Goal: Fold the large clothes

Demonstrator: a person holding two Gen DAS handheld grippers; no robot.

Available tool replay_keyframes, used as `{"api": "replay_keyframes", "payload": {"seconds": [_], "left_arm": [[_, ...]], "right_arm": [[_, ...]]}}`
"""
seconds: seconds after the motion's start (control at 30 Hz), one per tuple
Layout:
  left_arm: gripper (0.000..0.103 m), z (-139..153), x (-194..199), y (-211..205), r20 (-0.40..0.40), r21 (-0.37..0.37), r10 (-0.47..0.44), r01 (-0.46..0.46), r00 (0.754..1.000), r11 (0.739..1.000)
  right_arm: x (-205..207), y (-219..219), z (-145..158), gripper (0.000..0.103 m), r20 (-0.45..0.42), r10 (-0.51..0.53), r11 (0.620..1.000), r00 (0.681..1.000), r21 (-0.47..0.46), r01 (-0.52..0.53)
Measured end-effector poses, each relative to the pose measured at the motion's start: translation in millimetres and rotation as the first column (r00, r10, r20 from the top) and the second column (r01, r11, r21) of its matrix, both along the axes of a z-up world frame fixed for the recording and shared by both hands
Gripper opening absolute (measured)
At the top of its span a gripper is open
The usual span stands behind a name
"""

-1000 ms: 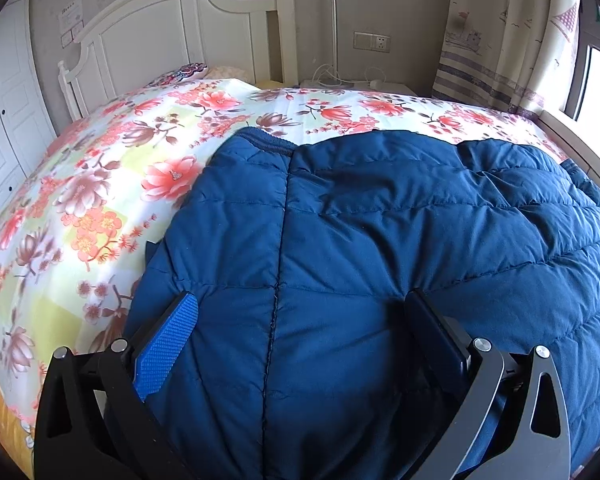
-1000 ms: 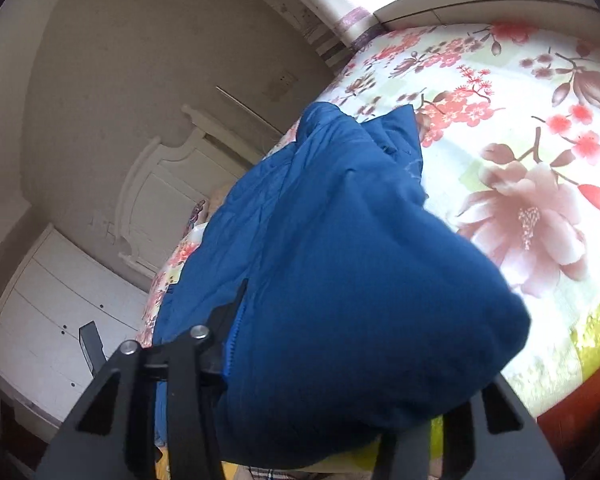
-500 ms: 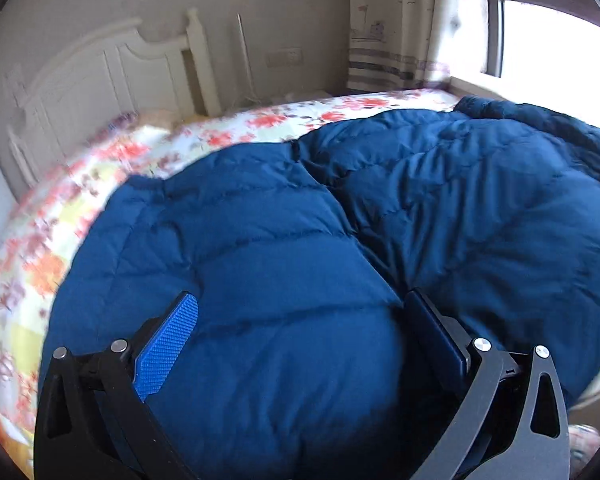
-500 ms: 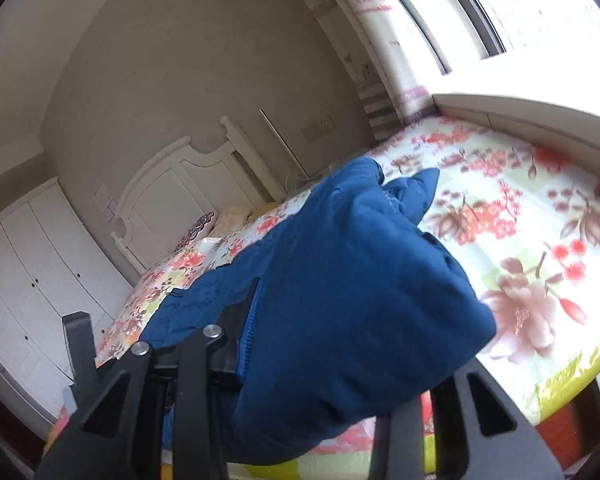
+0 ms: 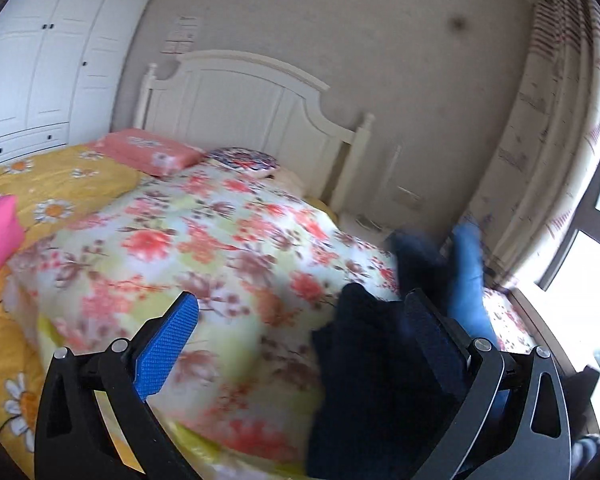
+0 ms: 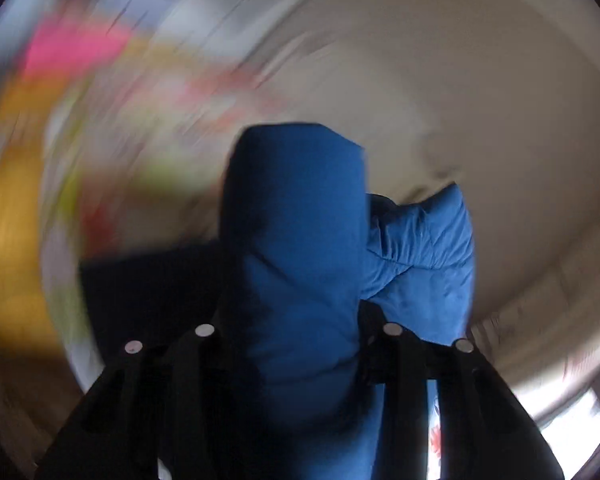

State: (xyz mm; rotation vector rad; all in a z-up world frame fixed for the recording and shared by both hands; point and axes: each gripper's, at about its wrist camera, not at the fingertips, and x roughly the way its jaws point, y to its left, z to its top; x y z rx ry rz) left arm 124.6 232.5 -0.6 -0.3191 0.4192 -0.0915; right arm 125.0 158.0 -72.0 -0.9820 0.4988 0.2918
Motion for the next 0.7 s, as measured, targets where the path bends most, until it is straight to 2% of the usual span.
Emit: {"api": "replay_keyframes", "payload": {"seconds": [0.03,0.07,0.17,0.3,0.37,0.4,0.47,0.5,0.6,0.67,0.7], "left_arm": [[0.099,-1.2,-2.0,3.9,-0.004,0.002,0.001,-0.001,1.000,1.000],[0.099,-2.5,-4.1,3.9,-0.013,0.007,-0.010,0.010,1.000,1.000],[0.099,-6.6,-6.3,-5.8,-0.043,0.050,-0.076,0.078,0.996,0.996],[0.099,8.5,8.6,-45.3,-0.045,0.072,-0.227,0.229,0.973,0.971],[0.099,20.6,31.7,-77.9,-0.067,0.076,-0.349,0.354,0.935,0.932],[0.099,26.0,53.6,-102.5,-0.104,0.072,-0.444,0.452,0.890,0.889],[0.099,25.5,86.4,-132.5,-0.179,0.065,-0.520,0.537,0.835,0.841],[0.099,22.2,108.0,-150.8,-0.239,0.075,-0.535,0.564,0.811,0.822],[0.099,6.3,156.9,-187.8,-0.359,0.132,-0.498,0.571,0.789,0.810],[0.099,-9.6,176.7,-201.4,-0.410,0.173,-0.463,0.566,0.786,0.806],[0.099,-22.0,184.1,-203.4,-0.439,0.203,-0.419,0.542,0.795,0.815]], "right_arm": [[-1.4,14.4,-28.8,0.049,0.047,0.017,0.993,0.999,-0.122,-0.011],[-6.5,24.6,-45.0,0.047,0.139,0.030,0.981,0.990,-0.196,-0.002],[-2.2,14.4,-34.4,0.045,0.089,0.000,0.995,0.996,-0.100,0.009],[-23.4,7.7,-33.6,0.042,0.118,0.043,0.994,0.992,-0.100,-0.031],[-27.9,3.0,-36.3,0.045,0.153,0.052,0.995,0.987,-0.092,-0.038],[-30.3,3.0,-37.9,0.046,0.163,0.053,0.995,0.985,-0.094,-0.038],[-31.6,2.2,-38.5,0.047,0.165,0.061,0.994,0.984,-0.101,-0.045],[-35.2,-0.5,-37.9,0.048,0.157,0.066,0.995,0.985,-0.089,-0.053],[-45.4,-5.2,-37.7,0.051,0.149,0.108,0.992,0.983,-0.074,-0.098],[-49.4,-10.9,-38.9,0.051,0.146,0.125,0.991,0.981,-0.062,-0.117],[-52.0,-13.3,-37.1,0.051,0.138,0.134,0.990,0.981,-0.051,-0.128]]}}
